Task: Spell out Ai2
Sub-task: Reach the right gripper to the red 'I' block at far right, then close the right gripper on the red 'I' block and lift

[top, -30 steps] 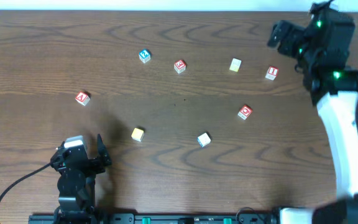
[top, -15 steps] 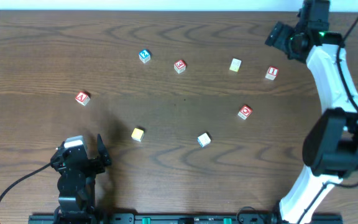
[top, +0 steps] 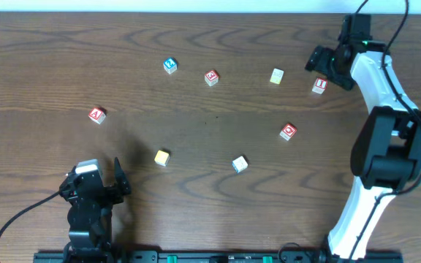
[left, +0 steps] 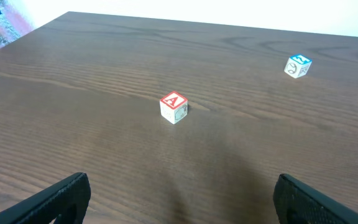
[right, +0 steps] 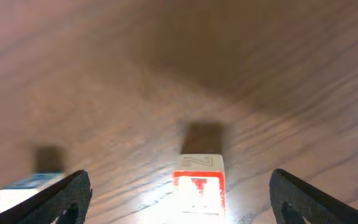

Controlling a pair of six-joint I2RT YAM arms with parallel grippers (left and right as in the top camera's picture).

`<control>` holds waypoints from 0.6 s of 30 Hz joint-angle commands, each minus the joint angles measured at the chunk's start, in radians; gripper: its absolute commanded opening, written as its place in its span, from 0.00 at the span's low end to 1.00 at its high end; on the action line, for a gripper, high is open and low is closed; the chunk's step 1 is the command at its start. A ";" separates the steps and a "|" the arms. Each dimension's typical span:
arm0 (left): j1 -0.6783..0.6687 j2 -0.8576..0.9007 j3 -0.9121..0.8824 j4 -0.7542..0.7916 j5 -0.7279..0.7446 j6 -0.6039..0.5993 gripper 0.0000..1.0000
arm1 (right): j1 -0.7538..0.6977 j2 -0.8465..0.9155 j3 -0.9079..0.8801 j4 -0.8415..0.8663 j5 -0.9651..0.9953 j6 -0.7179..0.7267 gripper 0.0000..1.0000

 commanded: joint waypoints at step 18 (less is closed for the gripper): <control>0.006 -0.006 -0.022 -0.004 0.000 0.003 0.95 | -0.013 0.063 0.016 -0.019 -0.020 0.002 0.57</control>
